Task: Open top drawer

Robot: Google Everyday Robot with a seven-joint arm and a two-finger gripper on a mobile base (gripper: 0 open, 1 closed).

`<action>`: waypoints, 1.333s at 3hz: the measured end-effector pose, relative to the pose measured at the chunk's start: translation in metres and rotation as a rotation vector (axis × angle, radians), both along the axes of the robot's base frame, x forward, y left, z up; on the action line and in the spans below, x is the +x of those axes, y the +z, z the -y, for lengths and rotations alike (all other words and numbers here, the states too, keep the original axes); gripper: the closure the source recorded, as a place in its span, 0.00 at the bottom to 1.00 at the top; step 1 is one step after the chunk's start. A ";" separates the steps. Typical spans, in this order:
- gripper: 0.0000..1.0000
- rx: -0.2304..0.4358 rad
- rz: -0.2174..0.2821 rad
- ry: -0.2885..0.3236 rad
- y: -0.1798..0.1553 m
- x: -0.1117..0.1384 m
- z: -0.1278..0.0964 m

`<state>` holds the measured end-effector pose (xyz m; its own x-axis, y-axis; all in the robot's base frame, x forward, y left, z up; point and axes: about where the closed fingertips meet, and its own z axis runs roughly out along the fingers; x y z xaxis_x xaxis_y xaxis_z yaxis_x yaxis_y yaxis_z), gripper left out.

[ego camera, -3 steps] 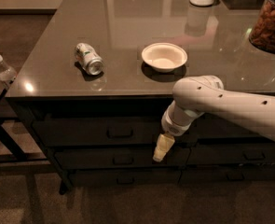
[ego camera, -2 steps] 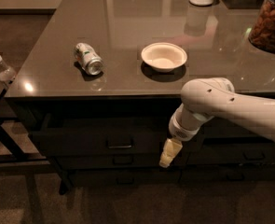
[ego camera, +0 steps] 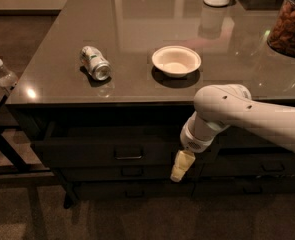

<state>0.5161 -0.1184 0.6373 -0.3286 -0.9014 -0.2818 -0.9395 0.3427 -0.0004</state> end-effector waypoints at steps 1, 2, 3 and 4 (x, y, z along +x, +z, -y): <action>0.00 0.001 -0.047 -0.004 0.001 -0.030 0.006; 0.00 0.001 -0.047 -0.004 0.001 -0.030 0.006; 0.00 -0.008 -0.097 -0.038 0.009 -0.078 0.027; 0.00 -0.008 -0.121 -0.028 0.013 -0.100 0.034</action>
Offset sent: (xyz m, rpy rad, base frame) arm -0.1612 -0.0518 0.0114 0.0063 0.1922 -0.0857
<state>0.4160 -0.1526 0.6501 -0.3848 -0.8934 -0.2318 -0.9229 0.3691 0.1096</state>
